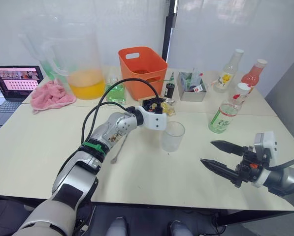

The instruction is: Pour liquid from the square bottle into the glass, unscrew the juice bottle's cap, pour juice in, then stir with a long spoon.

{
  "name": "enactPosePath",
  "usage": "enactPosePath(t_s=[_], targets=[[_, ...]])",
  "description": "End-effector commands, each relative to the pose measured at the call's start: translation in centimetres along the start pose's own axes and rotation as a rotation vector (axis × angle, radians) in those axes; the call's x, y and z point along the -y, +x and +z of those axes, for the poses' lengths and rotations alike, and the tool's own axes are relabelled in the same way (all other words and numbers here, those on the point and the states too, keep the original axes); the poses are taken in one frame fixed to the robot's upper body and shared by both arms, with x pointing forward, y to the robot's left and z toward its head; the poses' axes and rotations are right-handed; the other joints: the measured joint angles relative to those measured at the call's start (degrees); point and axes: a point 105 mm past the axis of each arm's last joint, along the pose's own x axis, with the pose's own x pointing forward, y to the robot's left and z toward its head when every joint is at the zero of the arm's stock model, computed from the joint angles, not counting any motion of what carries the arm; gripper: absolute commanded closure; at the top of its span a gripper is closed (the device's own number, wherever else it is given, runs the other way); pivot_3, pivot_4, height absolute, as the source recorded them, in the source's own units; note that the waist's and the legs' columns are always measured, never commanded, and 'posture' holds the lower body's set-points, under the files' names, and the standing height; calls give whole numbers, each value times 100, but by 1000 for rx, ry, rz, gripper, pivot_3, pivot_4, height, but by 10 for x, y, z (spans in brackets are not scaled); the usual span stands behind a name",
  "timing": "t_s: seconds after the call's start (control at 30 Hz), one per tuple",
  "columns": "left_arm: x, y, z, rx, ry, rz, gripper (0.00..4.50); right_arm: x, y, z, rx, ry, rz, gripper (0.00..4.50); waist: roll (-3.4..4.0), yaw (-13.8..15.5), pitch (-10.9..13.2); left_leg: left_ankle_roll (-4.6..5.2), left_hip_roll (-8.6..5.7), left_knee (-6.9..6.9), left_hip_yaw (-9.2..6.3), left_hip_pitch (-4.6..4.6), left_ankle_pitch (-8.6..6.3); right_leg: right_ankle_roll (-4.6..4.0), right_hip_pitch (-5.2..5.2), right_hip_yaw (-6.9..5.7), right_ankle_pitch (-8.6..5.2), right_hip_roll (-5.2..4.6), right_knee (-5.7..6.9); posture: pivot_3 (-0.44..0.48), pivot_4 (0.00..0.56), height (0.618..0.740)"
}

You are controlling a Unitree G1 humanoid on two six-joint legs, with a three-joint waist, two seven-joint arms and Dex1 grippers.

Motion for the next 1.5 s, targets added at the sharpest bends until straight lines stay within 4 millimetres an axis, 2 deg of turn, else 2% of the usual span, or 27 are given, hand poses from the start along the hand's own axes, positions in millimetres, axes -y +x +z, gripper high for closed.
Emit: enactPosePath(t_s=[0.03,1.0,1.5], targets=[[-28,3,21,85,66,114,1678,-5,-1,12,41,-36,10,14,0,5,0,0,0,0,0,0,0,0,0,0,0,0,0,0,150,740],[-29,-2,36,148,327,173,1678,-1,3,10,36,-34,-6,14,0,0,0,-2,0,3,0,1,1,-5,0,1,4,0,6,0,150,740],[-30,-2,36,138,358,185,1678,-2,8,11,38,-27,4,14,0,6,0,-5,0,3,0,1,3,-6,0,1,5,0,8,0,150,740]])
